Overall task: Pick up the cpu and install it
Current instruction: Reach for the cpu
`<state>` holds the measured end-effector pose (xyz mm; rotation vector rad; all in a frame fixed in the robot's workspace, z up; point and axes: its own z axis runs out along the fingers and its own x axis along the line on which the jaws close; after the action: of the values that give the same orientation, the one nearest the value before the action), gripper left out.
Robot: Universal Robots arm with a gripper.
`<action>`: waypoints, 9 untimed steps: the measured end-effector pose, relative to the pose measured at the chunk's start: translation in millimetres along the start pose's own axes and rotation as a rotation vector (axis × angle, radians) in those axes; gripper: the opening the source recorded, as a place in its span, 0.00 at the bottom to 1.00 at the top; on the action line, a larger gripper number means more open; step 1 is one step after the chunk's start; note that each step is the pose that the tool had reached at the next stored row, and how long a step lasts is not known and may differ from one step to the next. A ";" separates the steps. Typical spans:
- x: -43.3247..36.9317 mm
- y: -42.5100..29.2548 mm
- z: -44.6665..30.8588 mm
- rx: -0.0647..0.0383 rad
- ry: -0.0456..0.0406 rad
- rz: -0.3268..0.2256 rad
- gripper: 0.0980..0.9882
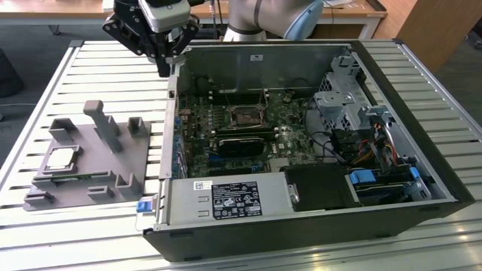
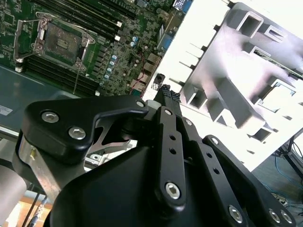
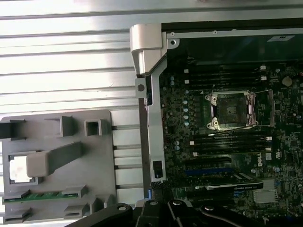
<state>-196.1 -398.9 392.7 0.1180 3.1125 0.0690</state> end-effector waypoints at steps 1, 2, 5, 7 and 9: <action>0.8 -0.1 0.0 0.000 0.0000 0.000 0.01; 1.5 -0.1 -0.1 0.000 0.0000 0.000 0.01; 3.8 -0.3 -0.1 0.000 0.0000 0.000 0.01; 5.2 -0.4 -0.1 0.000 0.0000 0.000 0.01; 6.7 -0.5 -0.2 0.000 0.0000 0.000 0.01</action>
<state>-202.8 -398.9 392.7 0.1181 3.1125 0.0690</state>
